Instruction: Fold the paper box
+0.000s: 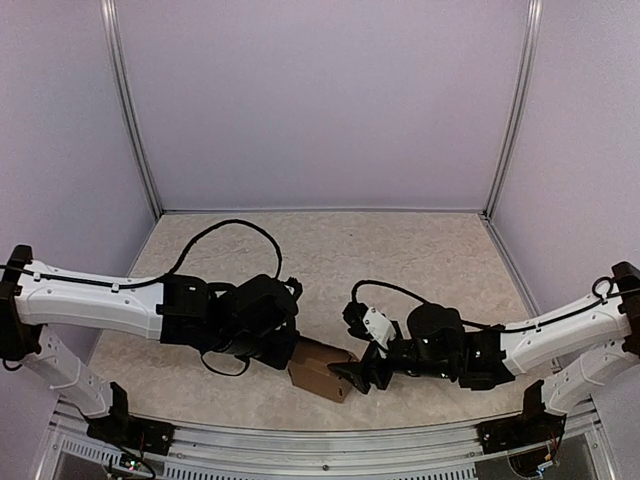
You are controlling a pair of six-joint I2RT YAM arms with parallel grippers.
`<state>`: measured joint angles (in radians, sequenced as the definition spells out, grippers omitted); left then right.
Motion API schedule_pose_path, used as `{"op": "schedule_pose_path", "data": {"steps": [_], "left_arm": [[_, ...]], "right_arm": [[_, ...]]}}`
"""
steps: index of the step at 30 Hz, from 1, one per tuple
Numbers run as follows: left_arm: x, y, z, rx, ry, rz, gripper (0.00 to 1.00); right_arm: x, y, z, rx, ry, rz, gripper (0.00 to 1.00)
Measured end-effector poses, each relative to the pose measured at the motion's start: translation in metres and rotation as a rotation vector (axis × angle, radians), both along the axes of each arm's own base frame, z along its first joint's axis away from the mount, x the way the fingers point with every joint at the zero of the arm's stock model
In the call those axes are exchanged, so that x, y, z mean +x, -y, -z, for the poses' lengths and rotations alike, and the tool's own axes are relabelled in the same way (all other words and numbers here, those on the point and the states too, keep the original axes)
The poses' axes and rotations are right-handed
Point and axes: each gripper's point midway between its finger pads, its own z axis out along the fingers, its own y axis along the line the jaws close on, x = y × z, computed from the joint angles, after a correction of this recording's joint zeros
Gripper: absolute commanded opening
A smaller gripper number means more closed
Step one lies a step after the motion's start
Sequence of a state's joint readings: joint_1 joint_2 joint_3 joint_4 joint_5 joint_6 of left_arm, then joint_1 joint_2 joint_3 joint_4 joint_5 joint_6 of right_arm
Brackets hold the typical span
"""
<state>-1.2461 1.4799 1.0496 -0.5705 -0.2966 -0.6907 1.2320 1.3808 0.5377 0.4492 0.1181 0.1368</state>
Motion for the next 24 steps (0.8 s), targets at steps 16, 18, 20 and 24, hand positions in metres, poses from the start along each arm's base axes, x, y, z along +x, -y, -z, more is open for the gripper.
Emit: {"op": "schedule_pose_path", "data": {"steps": [16, 18, 20, 24], "left_arm": [[0.003, 0.005, -0.001, 0.023, -0.010, -0.018, 0.00], [0.004, 0.006, -0.001, 0.022, -0.013, -0.024, 0.00], [0.005, 0.006, -0.001, 0.020, -0.016, -0.034, 0.00], [0.007, 0.005, -0.001, 0.013, -0.023, -0.054, 0.00]], "right_arm": [[0.001, 0.028, -0.042, -0.035, -0.100, 0.100, 0.61], [0.002, 0.029, -0.045, -0.047, -0.114, 0.113, 0.56], [0.002, 0.031, -0.047, -0.062, -0.135, 0.128, 0.52], [-0.001, 0.032, -0.053, -0.095, -0.159, 0.144, 0.48]]}}
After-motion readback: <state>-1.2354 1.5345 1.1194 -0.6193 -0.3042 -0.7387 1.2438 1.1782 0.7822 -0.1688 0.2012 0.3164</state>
